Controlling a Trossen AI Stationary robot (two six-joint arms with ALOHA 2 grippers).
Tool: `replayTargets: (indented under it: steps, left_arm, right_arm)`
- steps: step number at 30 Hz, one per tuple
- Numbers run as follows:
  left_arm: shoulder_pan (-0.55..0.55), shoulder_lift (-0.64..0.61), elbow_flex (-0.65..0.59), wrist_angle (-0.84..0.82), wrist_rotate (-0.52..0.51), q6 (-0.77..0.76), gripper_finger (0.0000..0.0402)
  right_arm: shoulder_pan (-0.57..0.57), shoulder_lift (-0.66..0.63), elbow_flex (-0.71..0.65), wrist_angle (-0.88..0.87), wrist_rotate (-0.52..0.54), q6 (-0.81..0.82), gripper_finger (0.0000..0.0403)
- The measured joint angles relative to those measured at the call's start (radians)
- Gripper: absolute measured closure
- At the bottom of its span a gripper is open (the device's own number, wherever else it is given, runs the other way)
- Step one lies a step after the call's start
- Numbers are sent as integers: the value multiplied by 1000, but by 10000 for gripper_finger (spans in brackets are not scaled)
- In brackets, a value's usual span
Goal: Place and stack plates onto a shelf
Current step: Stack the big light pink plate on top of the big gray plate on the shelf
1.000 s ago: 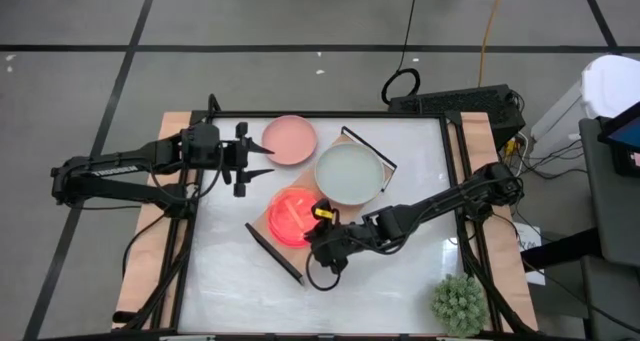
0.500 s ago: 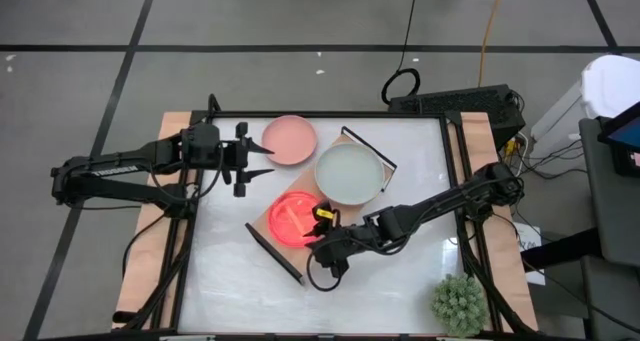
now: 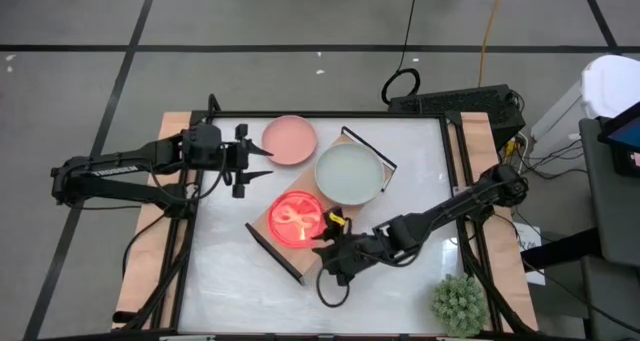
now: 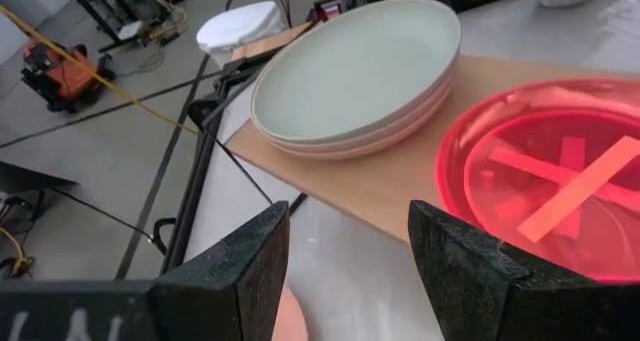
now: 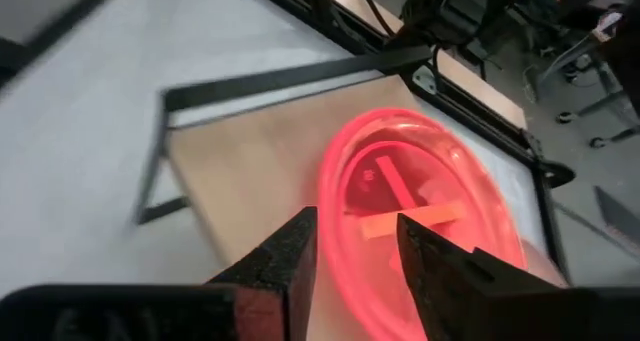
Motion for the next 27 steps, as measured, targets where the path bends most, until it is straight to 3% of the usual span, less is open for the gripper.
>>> replayTargets:
  steps: [12, 18, 22, 27]
  left_arm:
    - [165, 28, -125, 60, -54, 77, 190]
    - [251, 29, -205, 136, -63, 144, 190]
    - [290, 49, -264, 139, -83, 299, 190]
    - [319, 120, -316, 188, -87, 356, 190]
  right_arm:
    - [104, -143, 0, -131, 54, 256, 310]
    - [139, -181, -13, -125, 56, 257, 314]
    - [140, -195, -62, -84, 71, 241, 314]
    - [137, -196, -104, -62, 78, 232, 314]
